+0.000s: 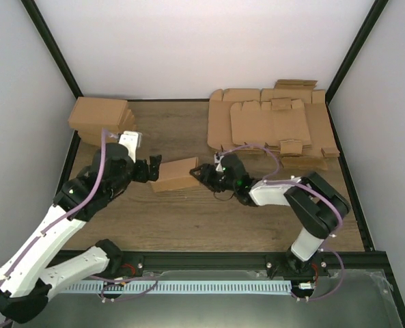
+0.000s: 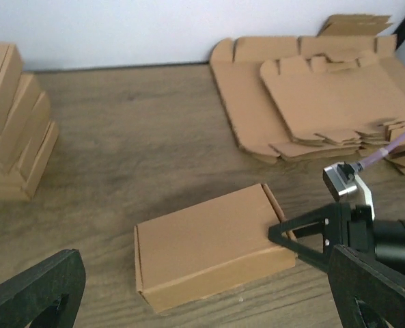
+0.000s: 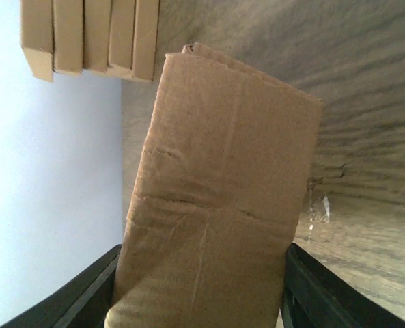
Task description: Fold the paper box
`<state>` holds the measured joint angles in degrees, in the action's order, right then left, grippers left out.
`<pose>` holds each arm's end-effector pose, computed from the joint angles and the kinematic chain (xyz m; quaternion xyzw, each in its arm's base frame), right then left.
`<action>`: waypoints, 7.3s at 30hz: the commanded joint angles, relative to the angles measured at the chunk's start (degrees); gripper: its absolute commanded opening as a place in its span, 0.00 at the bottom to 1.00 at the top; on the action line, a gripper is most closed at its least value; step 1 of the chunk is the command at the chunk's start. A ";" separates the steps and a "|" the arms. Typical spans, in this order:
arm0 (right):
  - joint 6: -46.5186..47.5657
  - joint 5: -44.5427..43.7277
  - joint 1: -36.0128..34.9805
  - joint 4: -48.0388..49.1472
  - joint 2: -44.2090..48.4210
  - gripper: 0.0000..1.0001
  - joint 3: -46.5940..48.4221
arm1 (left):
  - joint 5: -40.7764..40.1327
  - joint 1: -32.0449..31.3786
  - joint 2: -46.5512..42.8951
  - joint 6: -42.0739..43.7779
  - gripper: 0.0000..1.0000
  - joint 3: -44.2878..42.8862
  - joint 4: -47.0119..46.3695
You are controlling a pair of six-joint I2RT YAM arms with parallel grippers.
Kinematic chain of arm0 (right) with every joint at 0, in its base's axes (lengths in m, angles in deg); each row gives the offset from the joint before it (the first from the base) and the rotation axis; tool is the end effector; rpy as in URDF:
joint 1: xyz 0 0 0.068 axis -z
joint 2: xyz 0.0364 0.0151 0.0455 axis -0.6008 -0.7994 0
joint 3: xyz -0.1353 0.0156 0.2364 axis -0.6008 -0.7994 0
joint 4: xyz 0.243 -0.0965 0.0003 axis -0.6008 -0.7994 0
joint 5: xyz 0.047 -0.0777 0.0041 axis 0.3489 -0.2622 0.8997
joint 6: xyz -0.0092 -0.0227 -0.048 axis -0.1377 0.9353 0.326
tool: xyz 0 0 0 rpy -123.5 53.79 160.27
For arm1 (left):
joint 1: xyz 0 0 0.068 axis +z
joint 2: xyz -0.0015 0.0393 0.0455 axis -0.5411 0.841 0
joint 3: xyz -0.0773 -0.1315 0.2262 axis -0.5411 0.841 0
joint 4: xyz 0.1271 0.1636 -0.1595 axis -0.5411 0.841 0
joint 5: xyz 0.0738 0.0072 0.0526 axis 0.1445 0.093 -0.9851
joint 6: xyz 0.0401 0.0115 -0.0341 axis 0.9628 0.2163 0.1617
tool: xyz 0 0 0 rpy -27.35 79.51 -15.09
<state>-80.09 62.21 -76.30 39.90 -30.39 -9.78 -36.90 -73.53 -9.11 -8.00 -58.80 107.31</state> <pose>0.2452 0.2175 0.1671 0.1047 0.8339 0.5065 0.1926 0.1319 -0.0998 0.3832 0.1084 0.8507 -0.1251 0.4990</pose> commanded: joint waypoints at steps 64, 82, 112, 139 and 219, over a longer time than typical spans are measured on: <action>28.71 -24.16 11.51 -2.02 31.15 1.00 -23.38 | -3.52 -16.67 43.88 -67.44 0.82 7.30 -11.83; 29.04 -25.41 11.51 -2.88 31.66 1.00 -23.32 | -11.01 -5.01 48.85 -73.84 0.70 8.37 -12.94; 28.34 -23.36 11.56 -1.85 31.26 1.00 -23.75 | 4.54 37.24 27.37 -27.89 0.85 30.18 -33.46; 28.07 -22.57 11.54 -1.47 30.91 1.00 -23.84 | 9.79 46.39 41.42 -19.31 0.65 23.42 -44.34; 50.86 -29.16 11.51 -0.10 44.91 1.00 -20.94 | 6.15 31.06 -11.37 4.03 1.00 48.91 -59.21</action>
<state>-43.94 31.70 -65.11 40.60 14.44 -34.17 -20.75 -40.37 -21.08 -9.82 -11.48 54.22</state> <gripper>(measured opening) 0.997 0.999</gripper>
